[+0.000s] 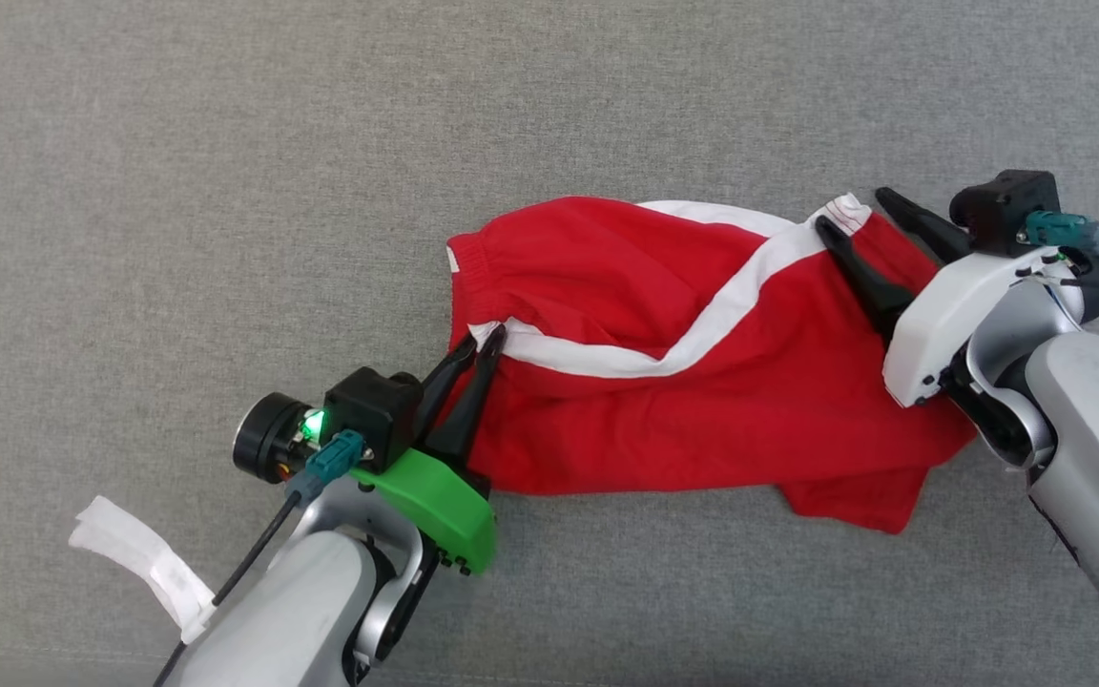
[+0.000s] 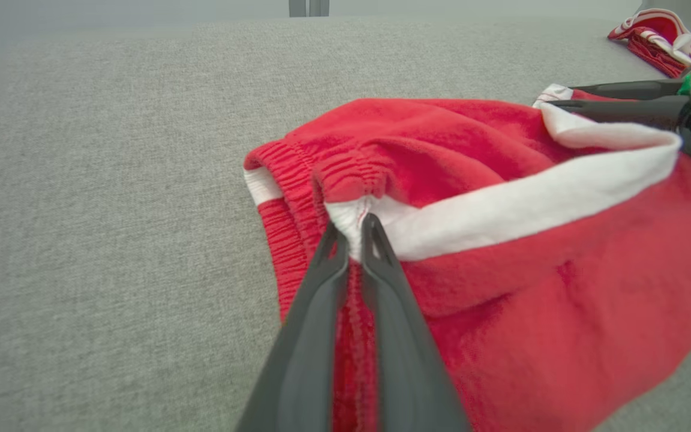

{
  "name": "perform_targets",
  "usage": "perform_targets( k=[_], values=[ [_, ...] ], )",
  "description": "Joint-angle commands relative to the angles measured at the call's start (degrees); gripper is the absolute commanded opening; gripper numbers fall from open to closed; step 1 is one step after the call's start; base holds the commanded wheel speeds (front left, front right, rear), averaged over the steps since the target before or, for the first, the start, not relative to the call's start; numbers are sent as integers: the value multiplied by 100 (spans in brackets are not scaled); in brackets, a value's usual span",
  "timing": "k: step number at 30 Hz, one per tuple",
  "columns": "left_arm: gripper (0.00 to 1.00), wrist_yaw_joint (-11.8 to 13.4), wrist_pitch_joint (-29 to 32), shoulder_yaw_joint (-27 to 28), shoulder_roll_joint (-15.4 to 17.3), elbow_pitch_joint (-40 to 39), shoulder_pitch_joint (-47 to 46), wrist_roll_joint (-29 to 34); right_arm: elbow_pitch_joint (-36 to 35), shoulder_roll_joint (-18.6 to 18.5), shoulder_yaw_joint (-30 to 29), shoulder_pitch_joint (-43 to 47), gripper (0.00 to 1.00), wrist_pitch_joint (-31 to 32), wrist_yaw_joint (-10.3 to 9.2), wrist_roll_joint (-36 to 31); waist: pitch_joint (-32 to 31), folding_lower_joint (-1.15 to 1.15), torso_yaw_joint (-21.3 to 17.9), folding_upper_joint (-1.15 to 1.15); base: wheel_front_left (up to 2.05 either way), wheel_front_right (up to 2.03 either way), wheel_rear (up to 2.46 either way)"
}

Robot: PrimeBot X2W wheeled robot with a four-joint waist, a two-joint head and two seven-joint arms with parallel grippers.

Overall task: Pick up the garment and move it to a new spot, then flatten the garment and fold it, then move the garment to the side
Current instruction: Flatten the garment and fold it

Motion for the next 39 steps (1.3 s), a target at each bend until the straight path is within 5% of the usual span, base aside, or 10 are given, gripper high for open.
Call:
perform_targets(
  k=[1, 10, 18, 30, 39],
  values=[
    [0, 30, -81, 28, 7, 17, -95, 36, 154, -65, 145, 24, 0, 140, 0, 132, -38, 0, 17, 0, 0, 0, 0],
    [0, 312, -516, 351, 158, -323, -33, 106, -259, -193, -173, 158, 0, -1160, -4, -7, -393, 0, -183, 0, 0, 0, 0],
    [0, 761, -733, 869, 618, -1376, -165, 354, -1698, 107, -1266, 801, 0, -1909, -4, -636, -928, 0, -656, 0, 0, 0, 0],
    [0, 1108, -512, 1556, 1140, -3373, -991, 800, -4704, 362, -3010, 1193, 0, -802, -5, -1386, -1373, 0, -1090, 0, 0, 0, 0],
    [0, 767, -202, 1492, 1012, -2853, -1798, 509, -4520, 156, -3067, 481, 0, -368, -5, -1002, -1031, 0, -1199, 0, 0, 0, 0]
  ],
)
